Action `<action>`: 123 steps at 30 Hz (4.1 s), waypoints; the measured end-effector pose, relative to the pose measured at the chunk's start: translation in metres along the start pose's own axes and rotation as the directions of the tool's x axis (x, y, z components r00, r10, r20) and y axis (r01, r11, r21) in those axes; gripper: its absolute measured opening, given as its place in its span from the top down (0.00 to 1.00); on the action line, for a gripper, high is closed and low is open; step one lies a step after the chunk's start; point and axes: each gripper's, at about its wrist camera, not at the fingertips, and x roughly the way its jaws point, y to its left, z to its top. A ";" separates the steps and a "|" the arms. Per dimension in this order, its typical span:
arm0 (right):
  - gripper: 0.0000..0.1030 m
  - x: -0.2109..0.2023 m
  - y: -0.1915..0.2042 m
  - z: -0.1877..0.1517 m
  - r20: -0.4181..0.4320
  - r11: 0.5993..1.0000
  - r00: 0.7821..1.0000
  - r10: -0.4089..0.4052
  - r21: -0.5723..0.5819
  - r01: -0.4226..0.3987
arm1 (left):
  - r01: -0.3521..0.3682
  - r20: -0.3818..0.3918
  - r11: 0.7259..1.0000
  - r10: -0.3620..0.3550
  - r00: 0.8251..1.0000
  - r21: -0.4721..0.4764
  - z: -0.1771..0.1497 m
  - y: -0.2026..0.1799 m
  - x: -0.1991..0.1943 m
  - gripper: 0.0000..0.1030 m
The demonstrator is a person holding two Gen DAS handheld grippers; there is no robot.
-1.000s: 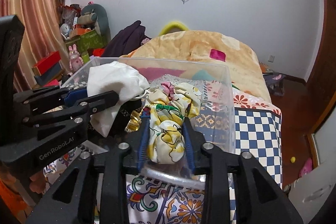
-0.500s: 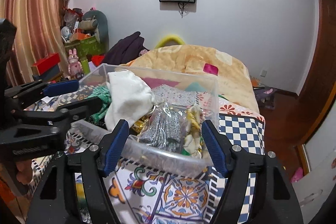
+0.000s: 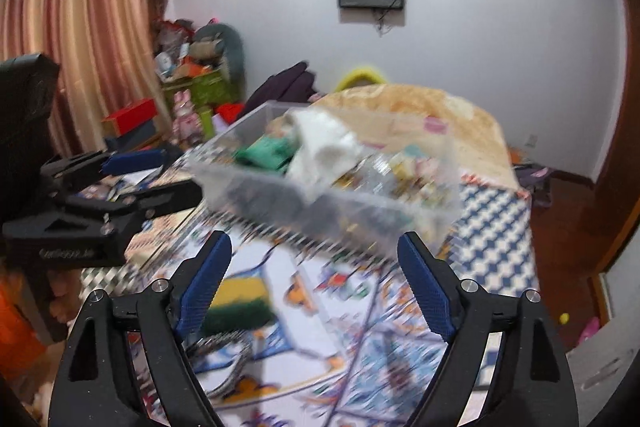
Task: Organize soft objects
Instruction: 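Grasp the yellow-green sponge with the right tool, then grasp the black-white braided cord with the left tool while the right tool holds the sponge, then carry the braided cord with the left tool while the right tool carries the sponge to the box, then release the braided cord from the left tool while the right tool drops the sponge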
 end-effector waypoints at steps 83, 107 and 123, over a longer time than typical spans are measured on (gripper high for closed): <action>0.41 -0.010 -0.028 0.032 0.111 0.998 0.993 -0.048 0.038 0.044 | 0.027 0.061 0.998 -0.031 0.998 0.065 0.037 -0.027 0.007 0.94; 0.39 0.059 -0.039 0.044 -0.034 0.996 0.996 -0.088 0.019 0.089 | 0.026 -0.086 0.999 -0.023 0.996 0.036 0.049 -0.008 0.091 0.79; 0.22 0.014 -0.033 0.050 0.028 0.995 0.994 -0.102 0.012 0.102 | -0.016 0.053 1.000 0.015 0.998 0.020 0.053 -0.004 0.025 0.51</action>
